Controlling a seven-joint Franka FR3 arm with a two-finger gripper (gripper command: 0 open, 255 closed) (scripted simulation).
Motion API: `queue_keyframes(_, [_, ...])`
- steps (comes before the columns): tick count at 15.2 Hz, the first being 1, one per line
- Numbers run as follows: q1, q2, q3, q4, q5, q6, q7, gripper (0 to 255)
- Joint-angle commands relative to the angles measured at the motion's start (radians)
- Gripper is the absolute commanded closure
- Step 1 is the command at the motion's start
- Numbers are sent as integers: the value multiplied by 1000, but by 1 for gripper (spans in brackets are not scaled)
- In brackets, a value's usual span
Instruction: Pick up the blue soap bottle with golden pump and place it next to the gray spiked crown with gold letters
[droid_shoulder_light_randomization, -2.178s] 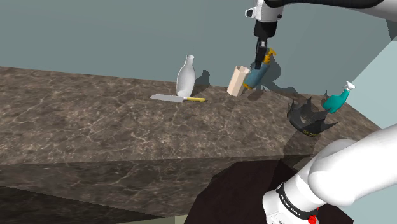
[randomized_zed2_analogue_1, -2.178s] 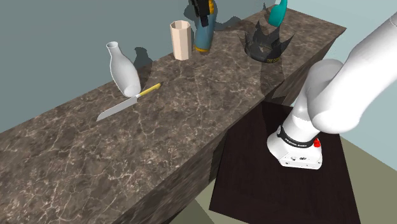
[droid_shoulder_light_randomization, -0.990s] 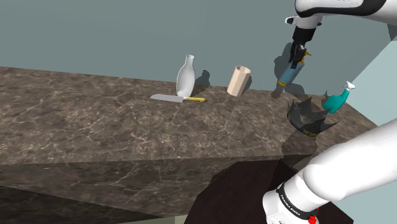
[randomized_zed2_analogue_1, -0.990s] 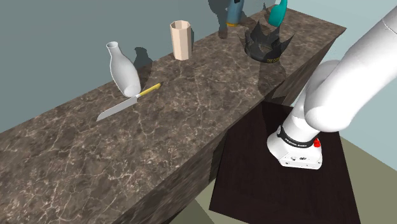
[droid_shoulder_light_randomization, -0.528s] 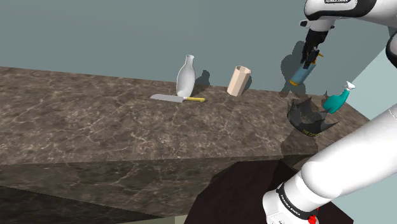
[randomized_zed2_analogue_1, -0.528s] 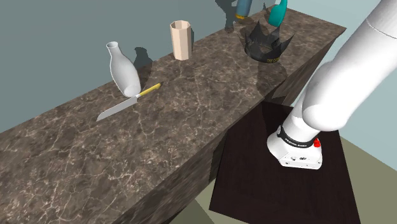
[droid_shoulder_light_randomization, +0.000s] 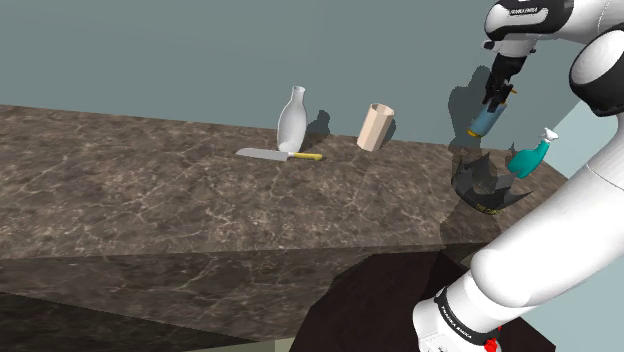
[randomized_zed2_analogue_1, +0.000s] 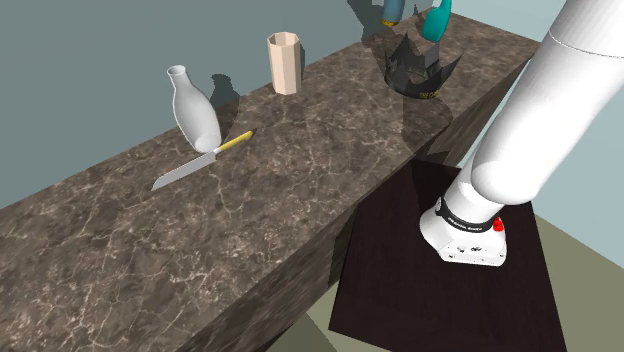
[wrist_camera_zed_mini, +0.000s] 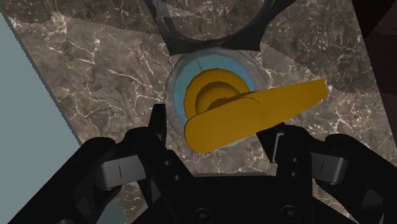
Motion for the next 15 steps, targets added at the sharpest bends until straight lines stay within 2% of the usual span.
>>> queue_keyframes(1, [-2, 2, -1, -23, 0, 25, 2, 255])
queue_keyframes(15, [-4, 11, -3, -200, -5, 207, 36, 255])
